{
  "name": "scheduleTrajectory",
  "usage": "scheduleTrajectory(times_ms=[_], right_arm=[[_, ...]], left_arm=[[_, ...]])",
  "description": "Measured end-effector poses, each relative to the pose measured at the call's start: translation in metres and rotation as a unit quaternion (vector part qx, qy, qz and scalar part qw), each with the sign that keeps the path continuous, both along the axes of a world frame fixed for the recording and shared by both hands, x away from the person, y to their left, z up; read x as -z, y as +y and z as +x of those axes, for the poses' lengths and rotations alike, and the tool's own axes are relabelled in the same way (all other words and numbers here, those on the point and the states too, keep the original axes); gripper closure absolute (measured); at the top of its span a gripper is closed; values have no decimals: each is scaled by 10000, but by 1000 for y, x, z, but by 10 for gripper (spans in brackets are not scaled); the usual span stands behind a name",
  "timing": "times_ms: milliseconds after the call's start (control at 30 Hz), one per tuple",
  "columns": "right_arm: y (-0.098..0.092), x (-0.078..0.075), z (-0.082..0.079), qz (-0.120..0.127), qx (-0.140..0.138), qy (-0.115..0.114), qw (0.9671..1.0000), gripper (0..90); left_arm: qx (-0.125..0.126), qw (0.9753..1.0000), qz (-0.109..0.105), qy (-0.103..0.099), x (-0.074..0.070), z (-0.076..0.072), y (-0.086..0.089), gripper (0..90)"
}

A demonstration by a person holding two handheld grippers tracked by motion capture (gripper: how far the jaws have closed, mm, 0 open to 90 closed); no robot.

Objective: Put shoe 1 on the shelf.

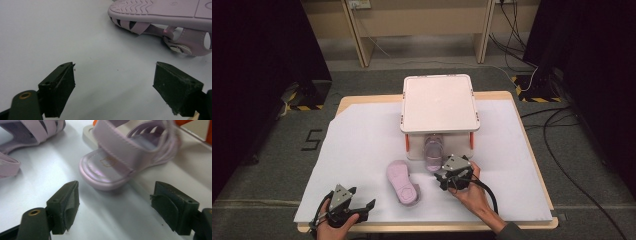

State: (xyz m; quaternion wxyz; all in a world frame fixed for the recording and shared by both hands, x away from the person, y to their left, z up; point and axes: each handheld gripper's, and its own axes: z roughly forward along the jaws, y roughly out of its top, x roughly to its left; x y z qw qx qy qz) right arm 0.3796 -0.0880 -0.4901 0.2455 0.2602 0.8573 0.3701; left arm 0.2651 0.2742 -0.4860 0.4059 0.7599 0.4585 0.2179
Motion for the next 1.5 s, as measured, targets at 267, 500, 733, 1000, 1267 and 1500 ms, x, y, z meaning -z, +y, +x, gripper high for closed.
scheduleTrajectory(times_ms=[267, 500, 733, 1000, 1267, 1500], right_arm=[[-4, 5, 8, -229, -7, -52, 9997, 459], [-7, 5, 20, -205, -8, -54, 9998, 552], [3, 1, 31, -169, 11, 21, 9999, 526], [0, -4, 20, -95, 8, 390, 9992, 370], [4, -6, 11, 208, -126, 245, 9994, 426], [9, -9, 18, 201, -67, 143, 9997, 533]], left_arm=[[-5, 10000, -13, -21, 0, 0, 0, 166], [-6, 10000, -1, -5, 0, 0, 0, 166], [0, 10000, -10, -5, 1, 1, 0, 166], [15, 10000, -7, -7, 0, 0, 0, 166], [28, 10000, 13, -1, 0, 0, -1, 166], [15, 10000, 10, 7, 1, 0, -1, 166]])
